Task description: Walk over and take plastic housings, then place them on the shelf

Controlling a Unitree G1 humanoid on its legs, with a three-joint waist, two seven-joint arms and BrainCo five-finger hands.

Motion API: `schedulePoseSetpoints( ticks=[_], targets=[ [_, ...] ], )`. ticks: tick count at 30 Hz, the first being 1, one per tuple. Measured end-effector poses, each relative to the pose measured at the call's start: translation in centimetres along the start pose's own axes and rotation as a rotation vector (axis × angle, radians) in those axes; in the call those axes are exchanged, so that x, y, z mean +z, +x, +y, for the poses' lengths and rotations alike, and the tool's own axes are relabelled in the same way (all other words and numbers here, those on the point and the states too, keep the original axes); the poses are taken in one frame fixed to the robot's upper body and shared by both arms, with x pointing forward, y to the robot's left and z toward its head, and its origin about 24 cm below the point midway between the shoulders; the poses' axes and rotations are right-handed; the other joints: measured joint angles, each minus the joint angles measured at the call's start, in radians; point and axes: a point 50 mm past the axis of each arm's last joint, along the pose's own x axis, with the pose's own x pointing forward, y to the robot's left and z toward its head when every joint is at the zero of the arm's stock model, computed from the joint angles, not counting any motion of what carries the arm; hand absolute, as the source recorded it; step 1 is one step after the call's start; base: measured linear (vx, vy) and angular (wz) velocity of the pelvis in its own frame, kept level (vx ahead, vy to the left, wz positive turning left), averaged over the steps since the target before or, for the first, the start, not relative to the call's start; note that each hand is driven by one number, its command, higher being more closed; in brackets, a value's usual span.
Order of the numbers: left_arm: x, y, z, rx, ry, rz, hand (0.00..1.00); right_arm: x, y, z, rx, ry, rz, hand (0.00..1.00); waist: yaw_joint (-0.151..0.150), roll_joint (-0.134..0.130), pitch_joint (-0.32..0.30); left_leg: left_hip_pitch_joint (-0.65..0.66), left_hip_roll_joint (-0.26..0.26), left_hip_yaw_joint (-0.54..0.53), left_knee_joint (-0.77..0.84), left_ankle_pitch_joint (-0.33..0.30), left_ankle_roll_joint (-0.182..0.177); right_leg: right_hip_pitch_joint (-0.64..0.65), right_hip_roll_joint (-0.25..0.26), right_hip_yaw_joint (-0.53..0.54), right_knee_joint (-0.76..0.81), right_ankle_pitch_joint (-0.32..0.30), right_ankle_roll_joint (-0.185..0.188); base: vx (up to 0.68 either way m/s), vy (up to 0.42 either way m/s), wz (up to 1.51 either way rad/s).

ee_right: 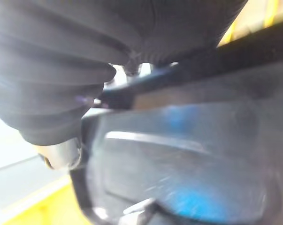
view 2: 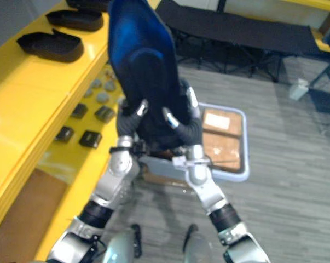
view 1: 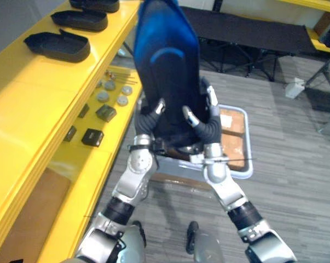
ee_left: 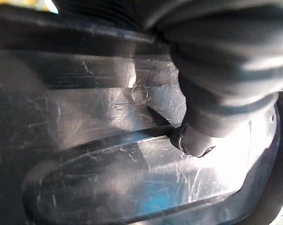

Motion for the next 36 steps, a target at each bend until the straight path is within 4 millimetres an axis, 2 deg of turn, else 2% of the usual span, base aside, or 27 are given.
schedulePoseSetpoints(
  ticks=[3, 5, 6, 7, 8, 10, 12, 13, 15, 16, 17, 18, 19, 21, 22, 24, 26, 28, 31, 32, 33, 35, 36],
  targets=[
    [0.2, 0.6, 1.4, 0.109, 0.112, -0.04, 1.0, 2.7, 0.9, -1.2, -0.015, 0.056, -0.11, 0.0, -0.009, 0.001, 0.002, 0.002, 0.019, -0.002, 0.038, -0.03, -0.001, 0.022, 0.016, -0.001, -0.009, 0.0, 0.0, 0.02, 0.034, -0.06],
    [-0.4, 1.0, 3.0, 0.201, 0.214, -0.03, 1.0, 5.2, 1.6, -3.5, -0.095, 0.036, -0.244, 0.0, -0.01, 0.001, 0.002, 0.001, 0.031, 0.002, 0.065, -0.051, 0.001, 0.029, 0.028, 0.006, -0.01, 0.0, 0.001, -0.01, 0.07, -0.1],
    [-0.7, 1.0, 3.4, 0.219, 0.238, -0.02, 1.0, 5.8, 1.7, -4.2, -0.123, 0.033, -0.27, 0.0, -0.012, 0.001, 0.003, 0.001, 0.031, 0.002, 0.069, -0.055, 0.0, 0.032, 0.029, 0.007, -0.011, 0.0, 0.002, -0.02, 0.05, -0.03],
    [-1.4, 1.1, 4.1, 0.25, 0.294, 0.005, 1.0, 6.6, 1.8, -5.8, -0.183, 0.03, -0.311, 0.0, -0.016, 0.004, 0.005, 0.001, 0.034, 0.001, 0.08, -0.065, 0.0, 0.039, 0.03, 0.007, -0.014, -0.001, 0.002, -0.02, 0.054, -0.01],
    [-1.7, 1.1, 4.6, 0.264, 0.319, 0.017, 1.0, 7.0, 1.8, -6.6, -0.215, 0.024, -0.326, 0.0, -0.017, 0.005, 0.006, 0.001, 0.036, 0.003, 0.086, -0.068, 0.001, 0.039, 0.031, 0.01, -0.016, -0.002, 0.002, -0.05, 0.086, -0.05],
    [-2.4, 1.0, 6.1, 0.312, 0.38, 0.047, 1.0, 7.8, 1.5, -9.6, -0.338, 0.012, -0.355, 0.0, -0.023, 0.002, 0.024, 0.001, 0.037, 0.009, 0.097, -0.079, 0.0, 0.038, 0.031, 0.021, -0.017, -0.008, 0.004, -0.06, 0.087, -0.12],
    [-2.9, 0.5, 7.8, 0.364, 0.448, 0.055, 1.0, 7.7, 0.1, -12.4, -0.479, -0.001, -0.318, 0.0, -0.024, -0.008, 0.043, -0.008, 0.043, 0.03, 0.098, -0.08, 0.003, 0.016, 0.031, 0.042, -0.02, -0.007, 0.006, -0.05, 0.081, -0.22],
    [-3.0, 0.4, 8.4, 0.384, 0.457, 0.061, 1.0, 7.5, -0.4, -13.1, -0.515, -0.001, -0.303, 0.0, -0.024, -0.007, 0.047, -0.018, 0.048, 0.031, 0.104, -0.082, 0.003, 0.008, 0.037, 0.046, -0.023, -0.005, 0.006, -0.03, 0.061, -0.23],
    [-3.2, 0.2, 9.8, 0.436, 0.472, 0.067, 1.0, 6.8, -3.2, -15.9, -0.679, 0.007, -0.217, 0.0, -0.027, -0.009, 0.079, -0.059, 0.065, 0.031, 0.134, -0.093, 0.001, -0.025, 0.051, 0.054, -0.018, 0.003, 0.001, -0.02, 0.056, -0.13],
    [-3.1, 0.2, 10.2, 0.449, 0.475, 0.063, 1.0, 6.5, -4.0, -16.6, -0.72, 0.01, -0.191, 0.0, -0.028, -0.01, 0.092, -0.065, 0.067, 0.031, 0.137, -0.094, 0.002, -0.031, 0.052, 0.055, -0.016, 0.003, 0.002, 0.01, 0.041, -0.06],
    [-3.1, -0.1, 10.9, 0.475, 0.484, 0.056, 1.0, 5.6, -6.1, -17.9, -0.805, 0.016, -0.122, 0.0, -0.031, -0.014, 0.108, -0.08, 0.069, 0.031, 0.146, -0.095, 0.003, -0.047, 0.053, 0.056, -0.003, 0.004, 0.002, 0.02, 0.026, -0.03],
    [-3.1, -0.3, 11.3, 0.486, 0.482, 0.053, 1.0, 5.1, -7.3, -18.5, -0.843, 0.015, -0.08, 0.0, -0.035, -0.013, 0.109, -0.093, 0.071, 0.03, 0.153, -0.096, 0.005, -0.058, 0.054, 0.056, 0.002, 0.004, 0.005, 0.06, 0.038, -0.05],
    [-3.3, -1.2, 12.5, 0.53, 0.469, 0.042, 1.0, 3.2, -10.9, -19.4, -0.948, 0.019, 0.059, 0.0, -0.046, -0.014, 0.123, -0.108, 0.076, 0.031, 0.168, -0.104, 0.003, -0.075, 0.054, 0.058, 0.022, 0.004, 0.009, 0.06, 0.034, -0.05],
    [-3.4, -1.8, 13.0, 0.55, 0.461, 0.035, 1.0, 1.9, -13.5, -19.5, -0.997, 0.018, 0.162, 0.0, -0.047, -0.015, 0.128, -0.108, 0.077, 0.036, 0.17, -0.11, -0.001, -0.083, 0.052, 0.063, 0.034, -0.005, 0.009, 0.06, 0.023, -0.05],
    [-3.5, -2.5, 13.1, 0.567, 0.424, 0.027, 1.0, 0.3, -16.7, -19.2, -1.048, 0.054, 0.286, 0.0, -0.048, -0.014, 0.129, -0.104, 0.077, 0.036, 0.173, -0.118, -0.007, -0.085, 0.05, 0.064, 0.048, -0.02, 0.01, 0.06, 0.003, -0.02],
    [-3.2, -3.2, 13.2, 0.578, 0.399, -0.006, 1.0, -1.1, -19.6, -18.7, -1.093, 0.089, 0.394, 0.0, -0.048, -0.014, 0.129, -0.1, 0.077, 0.035, 0.177, -0.127, -0.011, -0.087, 0.047, 0.064, 0.072, -0.042, 0.01, 0.06, -0.013, 0.03],
    [-2.6, -4.3, 13.3, 0.58, 0.349, -0.051, 1.0, -1.4, -20.8, -18.0, -1.082, 0.098, 0.416, 0.0, -0.047, -0.013, 0.13, -0.084, 0.068, 0.033, 0.169, -0.135, -0.022, -0.088, 0.038, 0.064, 0.104, -0.07, 0.01, 0.04, -0.031, 0.07],
    [-2.2, -5.5, 13.6, 0.601, 0.315, -0.076, 1.0, -1.2, -20.4, -17.7, -1.026, 0.097, 0.378, 0.0, -0.042, -0.012, 0.13, -0.063, 0.052, 0.032, 0.147, -0.134, -0.023, -0.08, 0.021, 0.063, 0.127, -0.093, 0.008, 0.04, -0.054, 0.13],
    [-0.8, -7.2, 14.5, 0.674, 0.281, -0.135, 1.0, -1.0, -18.2, -16.9, -0.904, 0.056, 0.344, 0.0, -0.018, -0.005, 0.129, -0.036, 0.024, 0.015, 0.098, -0.114, -0.033, -0.065, 0.001, 0.043, 0.13, -0.115, 0.007, 0.05, -0.068, 0.3],
    [-0.2, -7.9, 15.4, 0.707, 0.295, -0.153, 1.0, -1.2, -16.9, -16.5, -0.849, 0.049, 0.33, 0.0, -0.016, 0.005, 0.126, -0.028, 0.011, -0.017, 0.075, -0.101, -0.036, -0.033, -0.01, 0.002, 0.116, -0.12, 0.005, 0.12, -0.123, 0.9],
    [1.0, -8.8, 16.9, 0.768, 0.321, -0.194, 1.0, -1.6, -15.2, -16.0, -0.774, 0.054, 0.323, 0.0, 0.002, 0.018, 0.123, -0.015, -0.004, -0.06, 0.05, -0.081, -0.033, 0.011, -0.018, -0.048, 0.099, -0.121, 0.005, 0.13, -0.122, 0.96],
    [2.1, -9.6, 18.5, 0.836, 0.355, -0.228, 1.0, -1.9, -13.7, -15.5, -0.707, 0.053, 0.324, 0.0, 0.02, 0.034, 0.116, -0.012, -0.013, -0.092, 0.036, -0.07, -0.033, 0.043, -0.023, -0.088, 0.081, -0.121, 0.005, 0.1, -0.068, 0.76],
    [3.2, -10.4, 20.1, 0.902, 0.396, -0.261, 1.0, -2.2, -12.6, -15.1, -0.663, 0.065, 0.32, 0.0, 0.05, 0.051, 0.108, -0.004, -0.027, -0.125, 0.022, -0.062, -0.033, 0.075, -0.027, -0.122, 0.061, -0.121, 0.005, 0.1, -0.026, 0.76]
  ],
)
